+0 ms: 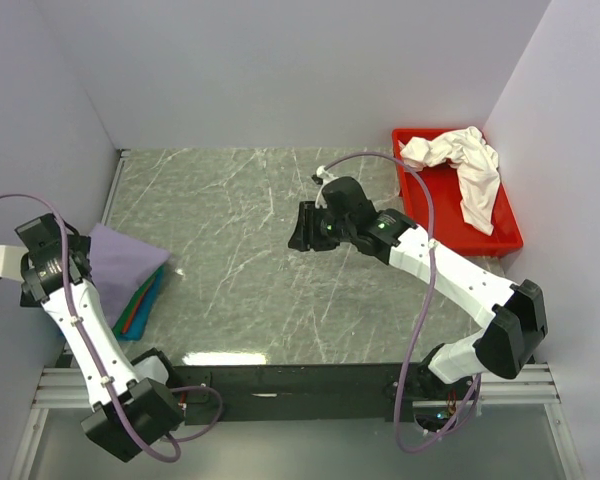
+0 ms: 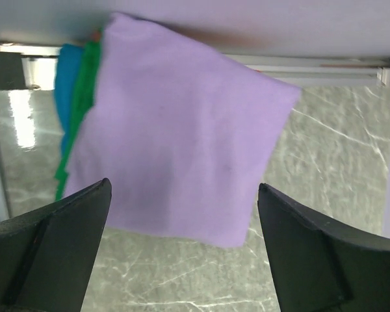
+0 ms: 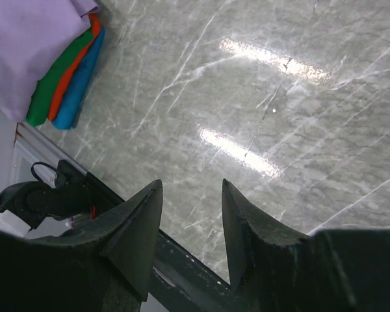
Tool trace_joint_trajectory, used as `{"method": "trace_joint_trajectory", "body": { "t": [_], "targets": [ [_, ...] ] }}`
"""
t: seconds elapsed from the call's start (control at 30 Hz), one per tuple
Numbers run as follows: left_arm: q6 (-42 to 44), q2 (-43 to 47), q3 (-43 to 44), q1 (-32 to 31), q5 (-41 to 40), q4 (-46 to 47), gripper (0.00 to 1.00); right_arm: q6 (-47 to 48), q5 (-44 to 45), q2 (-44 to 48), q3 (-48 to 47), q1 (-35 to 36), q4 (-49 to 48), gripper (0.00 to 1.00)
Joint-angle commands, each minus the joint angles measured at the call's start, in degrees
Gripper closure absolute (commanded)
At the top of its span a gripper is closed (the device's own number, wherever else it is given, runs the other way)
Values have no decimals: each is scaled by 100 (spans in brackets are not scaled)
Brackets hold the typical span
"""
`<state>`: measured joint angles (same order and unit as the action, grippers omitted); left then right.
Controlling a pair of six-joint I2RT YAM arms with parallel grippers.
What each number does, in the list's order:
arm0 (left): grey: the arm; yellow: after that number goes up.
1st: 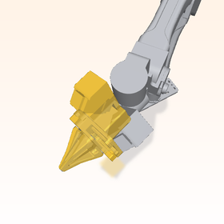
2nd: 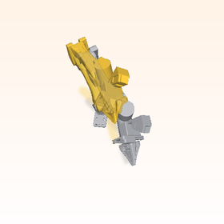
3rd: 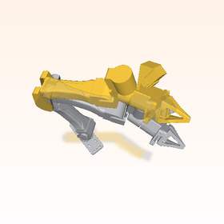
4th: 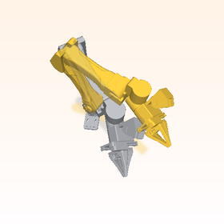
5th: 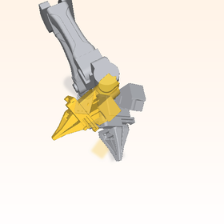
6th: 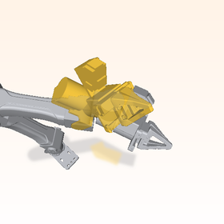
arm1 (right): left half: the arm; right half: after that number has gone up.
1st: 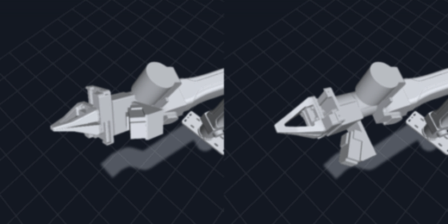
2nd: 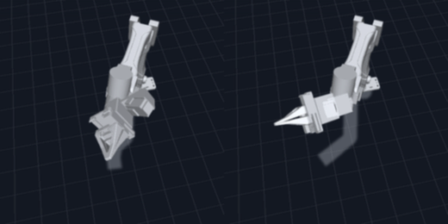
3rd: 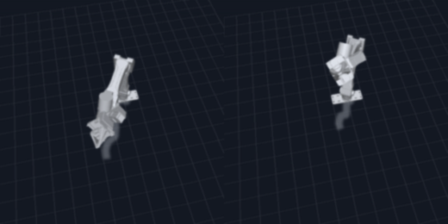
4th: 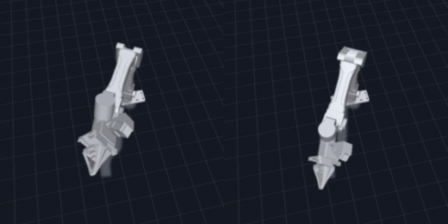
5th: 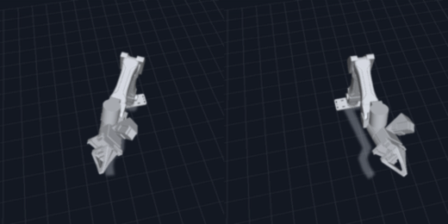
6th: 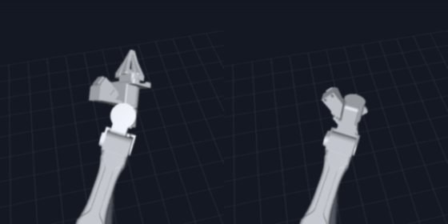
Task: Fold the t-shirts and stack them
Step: Neatly place the folded tshirt to the corner, then reset both grippers
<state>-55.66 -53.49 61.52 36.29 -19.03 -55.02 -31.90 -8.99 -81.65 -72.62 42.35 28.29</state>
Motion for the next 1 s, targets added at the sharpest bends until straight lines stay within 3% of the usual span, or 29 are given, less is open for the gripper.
{"method": "trace_joint_trajectory", "body": {
  "t": [0.0,0.13,0.2,0.33,0.5,0.53,0.73,0.97],
  "targets": [
    [460,-29,-131,18,539,563,0,-27,108,114,20,107,-175,51],
    [705,76,-412,-43,1435,1081,1,-36,231,184,64,169,-228,50],
    [653,146,-491,-428,1507,1230,1,-18,362,263,116,169,-219,50],
    [223,182,-553,-2147,1043,1380,1,0,503,456,318,169,-350,48],
    [-94,-29,-746,-3381,1349,1872,1,-97,767,921,757,169,-474,46],
    [-138,-90,-772,-3923,1314,2012,1,-106,828,1018,845,169,-517,44],
    [-445,-608,-703,-6261,392,2312,1,-290,1452,1879,1530,169,-448,36],
    [-184,-1136,-799,-8312,-619,3067,0,-501,2190,3310,2225,169,-237,23]
  ]
}}
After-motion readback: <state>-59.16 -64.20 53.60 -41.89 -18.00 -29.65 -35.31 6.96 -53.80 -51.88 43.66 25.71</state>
